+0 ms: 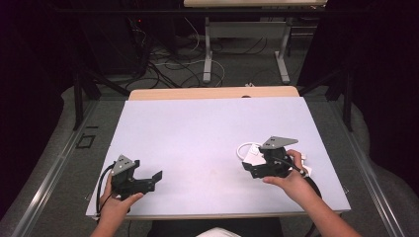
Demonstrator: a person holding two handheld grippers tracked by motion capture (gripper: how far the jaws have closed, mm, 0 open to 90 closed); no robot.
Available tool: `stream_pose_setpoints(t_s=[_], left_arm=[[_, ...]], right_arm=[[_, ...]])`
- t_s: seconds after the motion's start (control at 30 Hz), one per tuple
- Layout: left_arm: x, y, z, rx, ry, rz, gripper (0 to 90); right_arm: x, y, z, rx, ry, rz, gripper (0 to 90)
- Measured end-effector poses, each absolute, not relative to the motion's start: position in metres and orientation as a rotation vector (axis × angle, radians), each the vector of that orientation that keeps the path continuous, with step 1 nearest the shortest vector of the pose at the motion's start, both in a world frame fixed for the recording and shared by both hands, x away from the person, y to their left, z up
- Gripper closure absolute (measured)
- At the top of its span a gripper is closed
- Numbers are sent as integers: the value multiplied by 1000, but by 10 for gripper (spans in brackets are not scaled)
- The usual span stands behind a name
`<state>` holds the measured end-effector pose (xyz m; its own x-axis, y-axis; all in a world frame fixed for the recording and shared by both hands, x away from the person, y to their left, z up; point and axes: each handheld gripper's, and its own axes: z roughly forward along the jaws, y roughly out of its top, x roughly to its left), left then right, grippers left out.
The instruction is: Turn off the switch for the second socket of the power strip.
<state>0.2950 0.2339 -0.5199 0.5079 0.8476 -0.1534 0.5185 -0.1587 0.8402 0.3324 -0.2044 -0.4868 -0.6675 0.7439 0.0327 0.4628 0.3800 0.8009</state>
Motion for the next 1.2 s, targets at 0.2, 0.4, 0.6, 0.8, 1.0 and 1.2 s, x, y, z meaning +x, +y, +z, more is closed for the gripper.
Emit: stream_pose_setpoints(t_s=[0.2,0.4,0.6,0.8,1.0,1.2], left_arm=[[295,233,-520,1827,1138,445,22],[295,233,-520,1828,1137,445,22],[295,233,-520,1831,1137,443,22],[295,233,-520,1837,1133,445,22],[295,232,-521,1830,1136,436,22],[295,232,-521,1830,1135,436,22]], right_arm=[[329,-196,-491,1023,2329,1205,164],[326,-189,-494,1002,2334,1233,163],[323,-182,-499,978,2325,1244,163],[320,-177,-504,973,2332,1249,162],[319,-173,-511,961,2327,1265,162],[317,-168,-517,962,2324,1281,162]])
